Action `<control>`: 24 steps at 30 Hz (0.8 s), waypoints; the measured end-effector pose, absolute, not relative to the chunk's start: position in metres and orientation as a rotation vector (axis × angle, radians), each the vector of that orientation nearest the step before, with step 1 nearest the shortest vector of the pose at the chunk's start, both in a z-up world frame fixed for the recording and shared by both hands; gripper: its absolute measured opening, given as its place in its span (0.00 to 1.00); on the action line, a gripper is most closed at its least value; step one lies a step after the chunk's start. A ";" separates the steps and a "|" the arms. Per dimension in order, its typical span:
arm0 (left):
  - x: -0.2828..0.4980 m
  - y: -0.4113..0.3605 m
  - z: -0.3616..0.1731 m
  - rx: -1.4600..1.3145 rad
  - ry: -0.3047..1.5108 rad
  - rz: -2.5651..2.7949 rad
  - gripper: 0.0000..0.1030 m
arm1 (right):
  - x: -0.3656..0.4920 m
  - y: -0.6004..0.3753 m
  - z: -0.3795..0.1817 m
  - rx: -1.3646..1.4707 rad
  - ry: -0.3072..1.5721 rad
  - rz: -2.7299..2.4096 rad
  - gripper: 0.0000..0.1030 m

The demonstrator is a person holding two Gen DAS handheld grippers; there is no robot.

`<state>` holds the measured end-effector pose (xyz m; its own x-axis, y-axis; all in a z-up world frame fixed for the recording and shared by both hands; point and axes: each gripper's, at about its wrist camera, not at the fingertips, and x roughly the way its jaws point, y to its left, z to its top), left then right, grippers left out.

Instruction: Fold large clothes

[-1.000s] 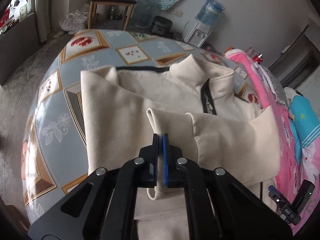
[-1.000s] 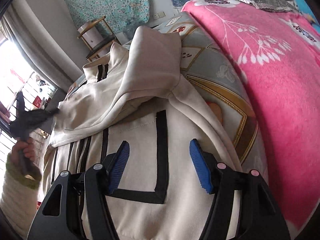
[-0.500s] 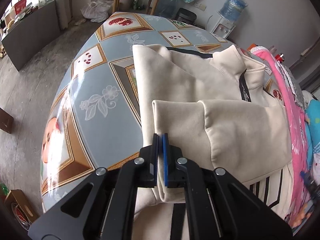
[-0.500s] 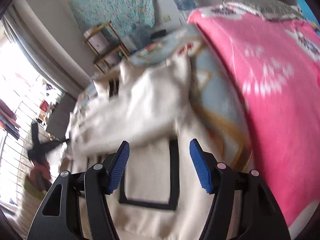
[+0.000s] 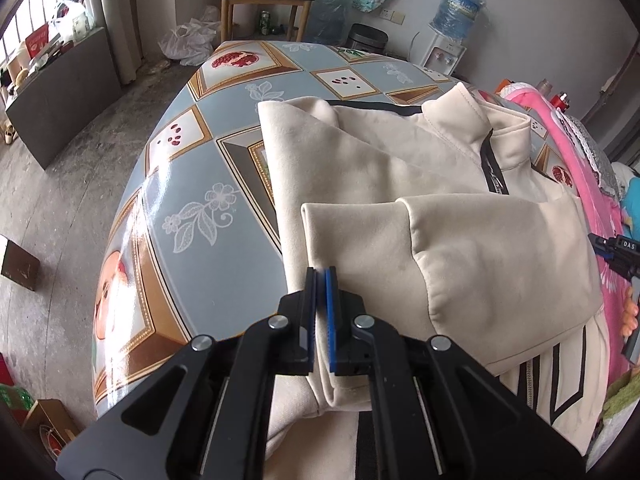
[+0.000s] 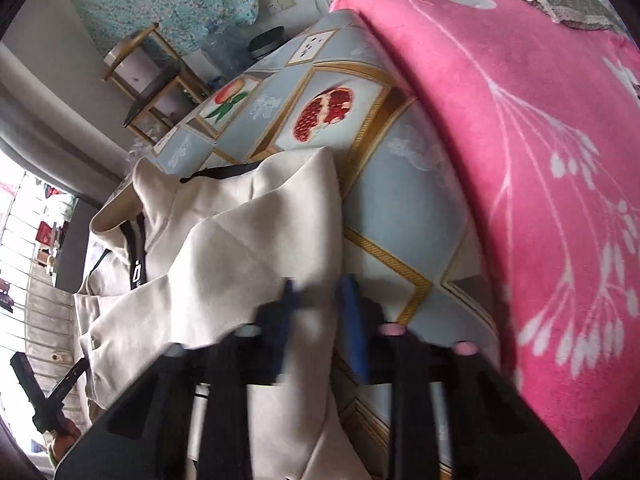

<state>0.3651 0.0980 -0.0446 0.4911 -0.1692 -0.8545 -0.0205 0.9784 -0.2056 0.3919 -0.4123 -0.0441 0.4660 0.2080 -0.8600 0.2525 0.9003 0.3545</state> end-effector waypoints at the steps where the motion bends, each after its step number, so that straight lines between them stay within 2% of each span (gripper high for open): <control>1: 0.364 0.099 -0.044 -0.200 1.046 -0.093 0.04 | 0.389 -0.410 -0.038 0.445 1.069 -0.042 0.05; 4: 0.361 0.098 -0.040 -0.185 1.020 -0.090 0.04 | 0.377 -0.409 -0.020 0.396 0.976 -0.093 0.01; 10: 0.364 0.093 -0.045 -0.159 1.023 -0.066 0.04 | 0.371 -0.440 -0.025 0.431 0.968 -0.186 0.01; 15: 0.361 0.100 -0.043 -0.186 0.990 -0.070 0.04 | 0.356 -0.419 0.001 0.373 0.922 -0.085 0.05; 17: 0.363 0.102 -0.044 -0.187 0.989 -0.066 0.04 | 0.351 -0.406 0.005 0.327 0.924 -0.046 0.17; 18: 0.363 0.103 -0.044 -0.197 0.984 -0.071 0.04 | 0.350 -0.399 0.005 0.303 0.930 -0.030 0.33; 19: 0.362 0.106 -0.043 -0.210 0.976 -0.078 0.04 | 0.349 -0.392 0.004 0.275 0.938 -0.028 0.38; 22: 0.352 0.120 -0.029 -0.250 0.920 -0.046 0.04 | 0.340 -0.373 0.008 0.220 0.939 -0.001 0.40; 23: 0.347 0.125 -0.021 -0.264 0.889 -0.049 0.04 | 0.335 -0.365 0.011 0.207 0.931 0.031 0.42; 24: 0.342 0.125 -0.013 -0.257 0.865 -0.059 0.04 | 0.331 -0.358 0.013 0.194 0.926 0.053 0.49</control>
<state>0.3424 0.1250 -0.0134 0.6490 -0.1546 -0.7449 -0.0528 0.9676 -0.2468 0.3307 -0.3582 0.0125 0.6010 0.1286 -0.7888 0.0377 0.9813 0.1887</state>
